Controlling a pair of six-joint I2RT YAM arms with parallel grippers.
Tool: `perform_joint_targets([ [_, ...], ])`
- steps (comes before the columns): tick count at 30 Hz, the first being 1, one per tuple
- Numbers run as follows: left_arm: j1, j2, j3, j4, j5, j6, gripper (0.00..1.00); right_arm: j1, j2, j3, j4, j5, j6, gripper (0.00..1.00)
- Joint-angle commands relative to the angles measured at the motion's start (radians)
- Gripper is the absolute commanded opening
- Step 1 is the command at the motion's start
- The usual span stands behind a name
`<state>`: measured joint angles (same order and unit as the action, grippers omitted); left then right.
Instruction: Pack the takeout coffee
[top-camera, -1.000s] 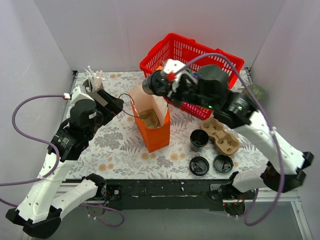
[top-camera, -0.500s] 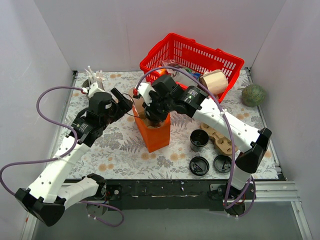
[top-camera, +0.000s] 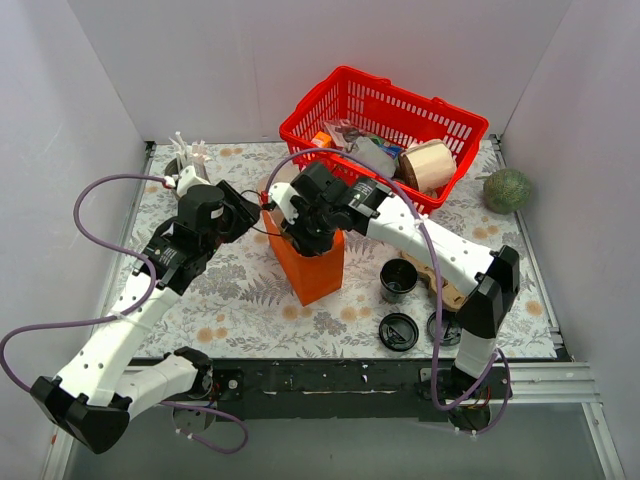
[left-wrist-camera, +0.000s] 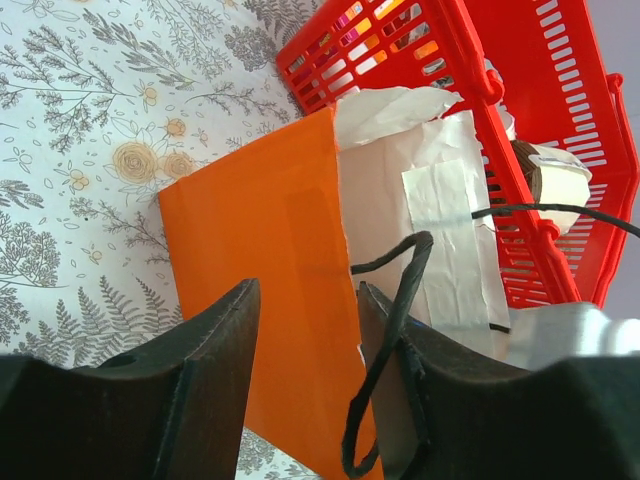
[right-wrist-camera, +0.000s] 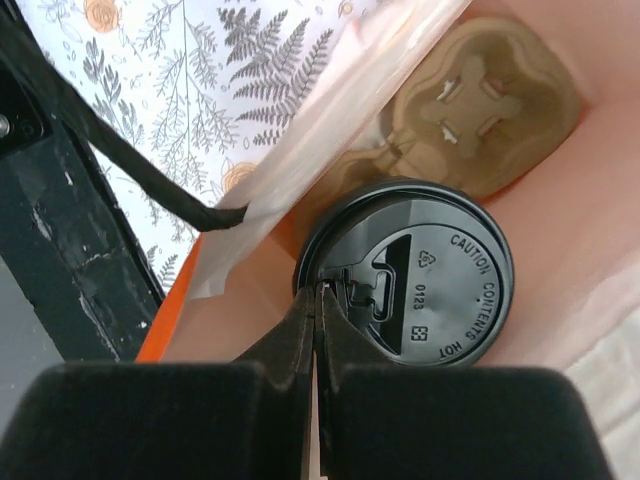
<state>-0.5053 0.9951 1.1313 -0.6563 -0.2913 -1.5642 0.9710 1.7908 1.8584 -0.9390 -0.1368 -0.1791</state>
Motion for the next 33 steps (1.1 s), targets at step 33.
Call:
perform_joint_targets([
  [33, -0.001, -0.032, -0.038, 0.021, -0.014, -0.013, 0.37, 0.017, 0.058, -0.192, -0.024, -0.109, 0.081, 0.01],
])
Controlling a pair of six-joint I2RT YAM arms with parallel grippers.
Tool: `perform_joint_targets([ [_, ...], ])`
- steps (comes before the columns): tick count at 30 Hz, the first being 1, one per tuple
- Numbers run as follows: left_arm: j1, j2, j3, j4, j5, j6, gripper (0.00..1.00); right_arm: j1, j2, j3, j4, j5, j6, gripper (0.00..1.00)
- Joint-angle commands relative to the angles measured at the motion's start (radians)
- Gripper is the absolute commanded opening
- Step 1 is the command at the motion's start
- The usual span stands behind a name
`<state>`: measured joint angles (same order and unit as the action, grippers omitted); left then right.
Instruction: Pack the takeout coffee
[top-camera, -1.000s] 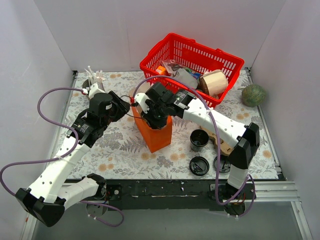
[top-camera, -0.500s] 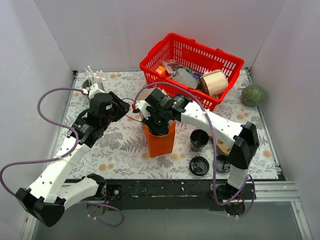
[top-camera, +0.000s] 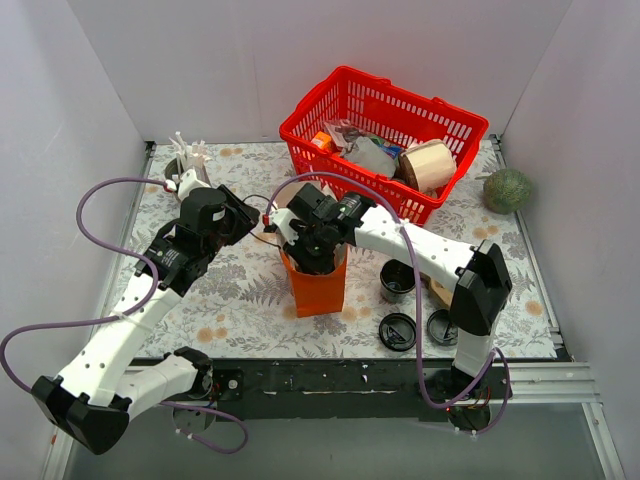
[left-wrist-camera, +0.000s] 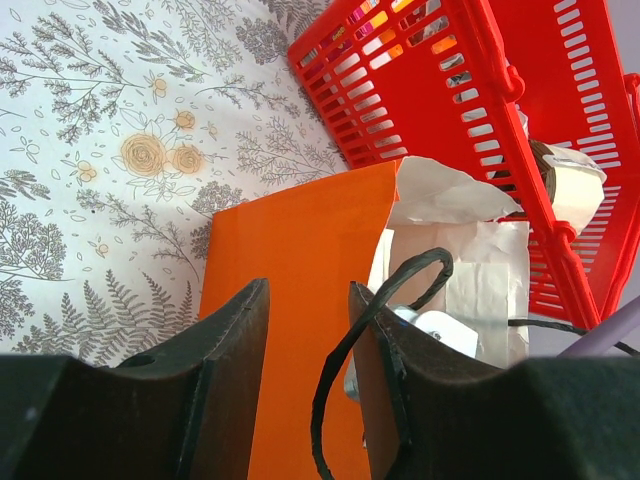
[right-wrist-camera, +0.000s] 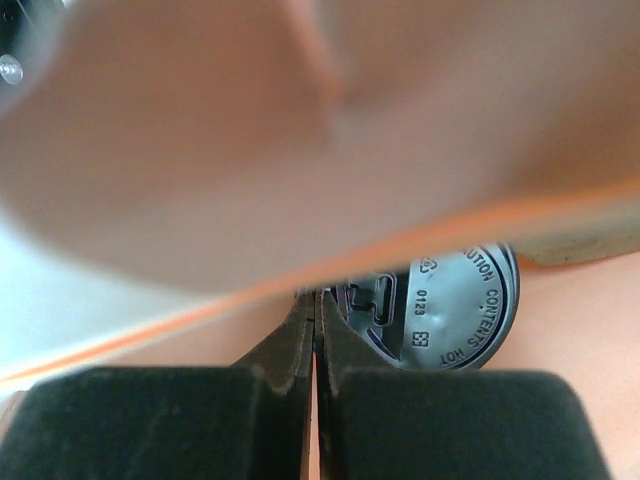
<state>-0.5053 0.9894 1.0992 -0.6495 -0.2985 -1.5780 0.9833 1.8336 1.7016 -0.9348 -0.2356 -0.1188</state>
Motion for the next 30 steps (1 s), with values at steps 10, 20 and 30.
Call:
perform_joint_targets([
  [10, -0.001, -0.032, -0.010, 0.011, 0.006, 0.001, 0.37, 0.003, -0.010, -0.118, 0.033, 0.001, 0.034, 0.01],
  [20, -0.001, -0.028, -0.004, 0.007, 0.007, 0.000, 0.37, 0.005, -0.042, -0.128, 0.051, 0.012, 0.059, 0.11],
  [30, -0.001, -0.023, -0.002, 0.001, 0.007, -0.002, 0.37, 0.005, -0.079, -0.074, 0.025, 0.064, 0.065, 0.27],
])
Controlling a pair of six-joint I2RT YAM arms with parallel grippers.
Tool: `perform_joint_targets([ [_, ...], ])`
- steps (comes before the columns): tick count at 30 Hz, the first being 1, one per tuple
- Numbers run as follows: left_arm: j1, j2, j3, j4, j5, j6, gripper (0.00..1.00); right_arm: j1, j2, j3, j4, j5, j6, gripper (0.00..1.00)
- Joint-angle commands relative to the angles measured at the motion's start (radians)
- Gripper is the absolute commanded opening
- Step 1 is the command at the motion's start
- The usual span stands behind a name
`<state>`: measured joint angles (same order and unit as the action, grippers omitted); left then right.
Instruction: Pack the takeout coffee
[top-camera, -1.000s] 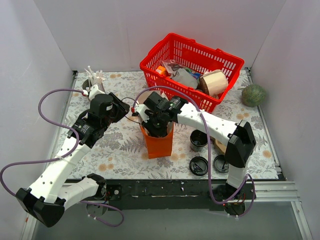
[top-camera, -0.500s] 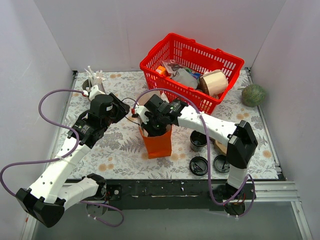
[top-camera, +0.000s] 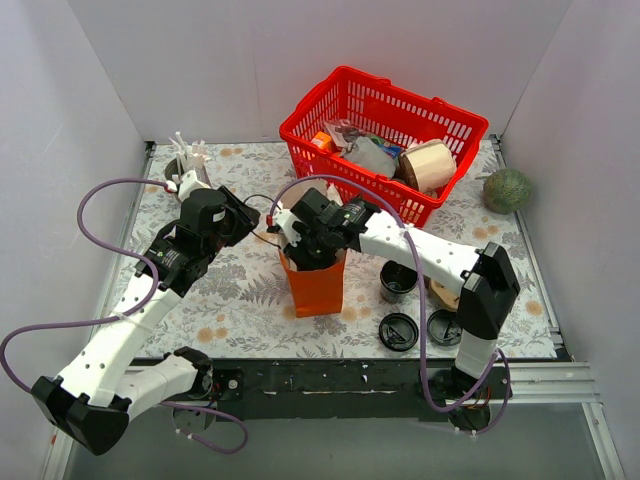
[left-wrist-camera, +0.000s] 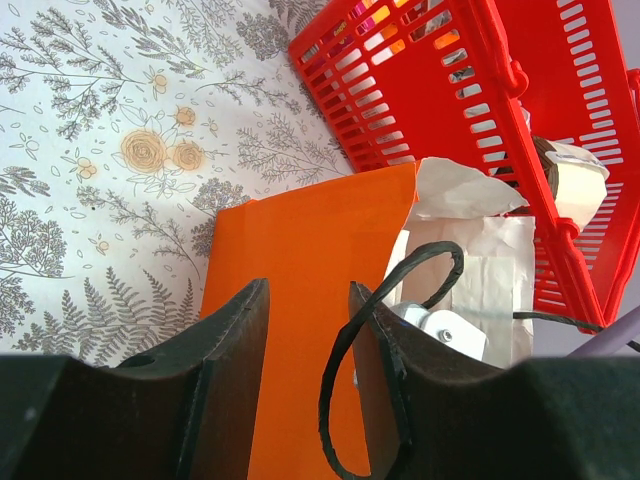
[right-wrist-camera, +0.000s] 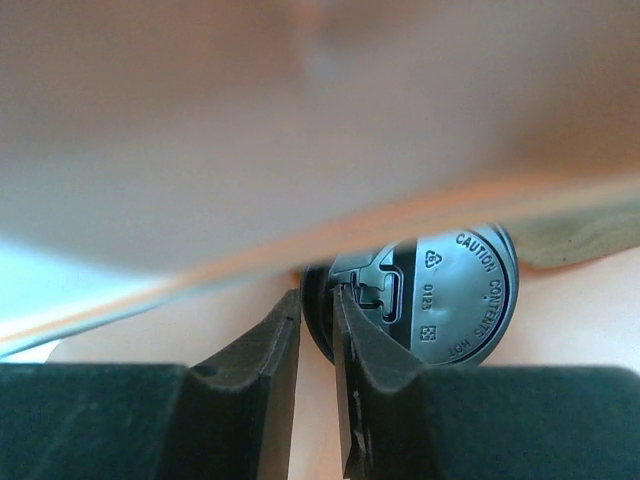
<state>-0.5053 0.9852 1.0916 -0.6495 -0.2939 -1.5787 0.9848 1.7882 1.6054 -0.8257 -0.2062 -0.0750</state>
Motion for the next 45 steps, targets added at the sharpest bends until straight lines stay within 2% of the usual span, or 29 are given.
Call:
perform_joint_targets([
  [1, -0.001, -0.019, 0.005, 0.001, 0.004, -0.001, 0.37, 0.003, -0.033, 0.030, -0.090, 0.042, 0.023, 0.29],
  [11, -0.001, -0.014, 0.013, 0.001, 0.015, -0.001, 0.37, 0.003, -0.081, 0.103, -0.096, 0.117, 0.026, 0.41],
  [18, -0.001, -0.011, 0.016, 0.002, 0.029, -0.001, 0.36, 0.002, -0.122, 0.143, -0.038, 0.195, 0.047, 0.50],
  [21, -0.001, -0.013, 0.019, 0.002, 0.035, -0.001, 0.32, 0.002, -0.142, 0.130, -0.013, 0.229, 0.058, 0.52],
  [27, 0.001, -0.014, 0.030, 0.010, 0.055, 0.003, 0.32, 0.002, -0.177, 0.116, 0.048, 0.263, 0.069, 0.53],
  [33, -0.001, -0.010, 0.031, 0.033, 0.085, 0.008, 0.32, 0.002, -0.265, 0.107, 0.187, 0.358, 0.096, 0.58],
  [40, 0.001, 0.001, 0.034, 0.093, 0.177, 0.034, 0.39, 0.002, -0.444, -0.051, 0.439, 0.468, 0.103, 0.73],
  [45, -0.001, 0.030, 0.050, 0.131, 0.260, 0.042, 0.42, 0.002, -0.581, -0.171, 0.533, 0.527, 0.104, 0.76],
])
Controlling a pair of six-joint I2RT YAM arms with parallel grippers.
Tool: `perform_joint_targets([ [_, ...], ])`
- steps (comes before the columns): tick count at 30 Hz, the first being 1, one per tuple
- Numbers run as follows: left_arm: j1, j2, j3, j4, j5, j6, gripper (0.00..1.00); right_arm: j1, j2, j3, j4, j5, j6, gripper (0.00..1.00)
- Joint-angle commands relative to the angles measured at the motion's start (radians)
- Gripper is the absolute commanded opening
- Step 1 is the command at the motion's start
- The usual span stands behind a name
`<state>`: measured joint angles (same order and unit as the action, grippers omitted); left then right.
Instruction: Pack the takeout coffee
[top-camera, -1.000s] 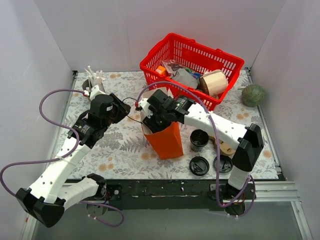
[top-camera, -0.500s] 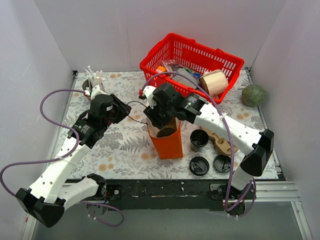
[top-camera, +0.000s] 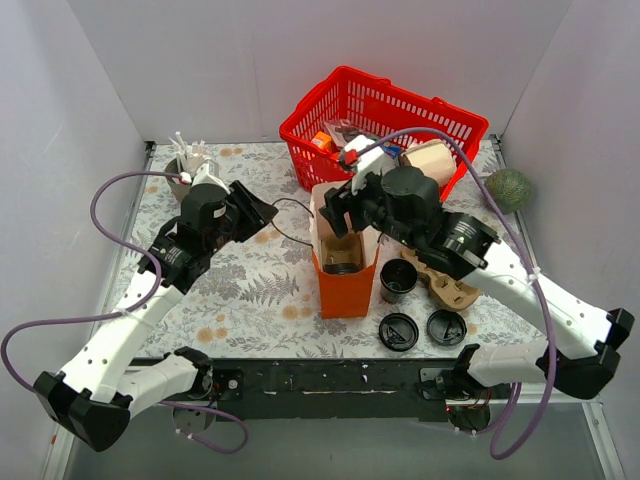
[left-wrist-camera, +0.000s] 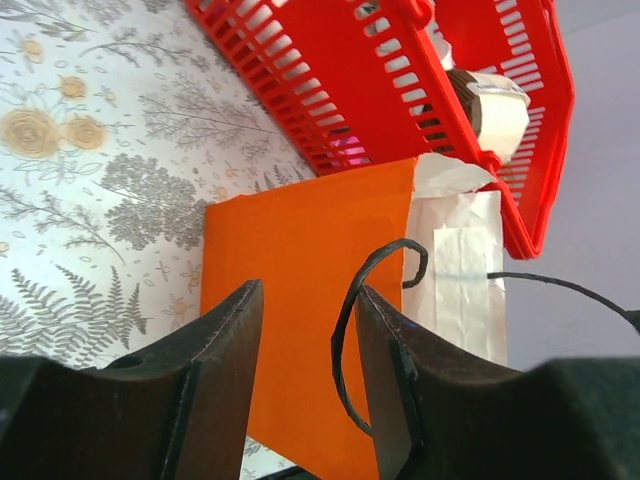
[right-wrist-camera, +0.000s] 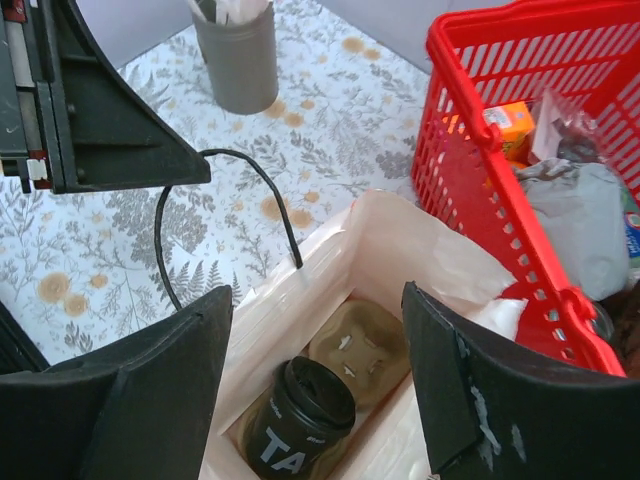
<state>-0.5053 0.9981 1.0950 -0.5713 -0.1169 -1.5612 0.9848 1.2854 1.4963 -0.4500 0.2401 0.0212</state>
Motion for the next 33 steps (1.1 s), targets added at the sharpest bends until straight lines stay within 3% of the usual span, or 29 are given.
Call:
perform_joint_targets([
  [1, -0.001, 0.023, 0.048, 0.057, 0.094, 0.026, 0.42, 0.002, -0.096, -0.074, 0.171, 0.096, 0.013, 0.77],
  [3, -0.001, 0.030, 0.051, 0.071, 0.115, 0.026, 0.44, 0.002, -0.149, -0.112, 0.178, 0.119, 0.014, 0.77],
  [6, -0.001, 0.036, 0.062, 0.093, 0.170, 0.038, 0.57, 0.000, -0.214, -0.157, 0.188, 0.139, 0.022, 0.77],
  [10, -0.001, 0.034, 0.107, 0.093, 0.189, 0.091, 0.98, 0.002, -0.284, -0.205, 0.178, 0.111, 0.013, 0.80],
  [12, -0.001, 0.036, 0.155, 0.070, 0.183, 0.128, 0.98, 0.003, -0.317, -0.214, 0.154, 0.107, 0.013, 0.82],
  [19, -0.001, 0.106, 0.371, -0.168, -0.157, 0.158, 0.98, 0.002, -0.411, -0.235, 0.093, 0.218, 0.008, 0.86],
  [23, 0.057, 0.197, 0.442, -0.287, -0.375, 0.118, 0.98, 0.002, -0.428, -0.214, -0.027, 0.466, 0.095, 0.89],
  [24, 0.110, 0.241, 0.456, -0.330, -0.380, 0.115, 0.98, 0.002, -0.429, -0.214, -0.047, 0.579, 0.108, 0.90],
  [26, 0.172, 0.269, 0.488, -0.344, -0.404, 0.122, 0.98, 0.002, -0.436, -0.217, -0.091, 0.668, 0.128, 0.92],
  [30, 0.425, 0.306, 0.468, -0.288, -0.339, 0.139, 0.98, -0.012, -0.429, -0.255, -0.150, 0.836, 0.140, 0.98],
  [32, 0.503, 0.345, 0.454, -0.279, -0.281, 0.142, 0.98, -0.049, -0.413, -0.272, -0.174, 0.835, 0.158, 0.98],
  [33, 0.605, 0.359, 0.447, -0.272, -0.226, 0.139, 0.98, -0.072, -0.410, -0.287, -0.170, 0.808, 0.164, 0.98],
])
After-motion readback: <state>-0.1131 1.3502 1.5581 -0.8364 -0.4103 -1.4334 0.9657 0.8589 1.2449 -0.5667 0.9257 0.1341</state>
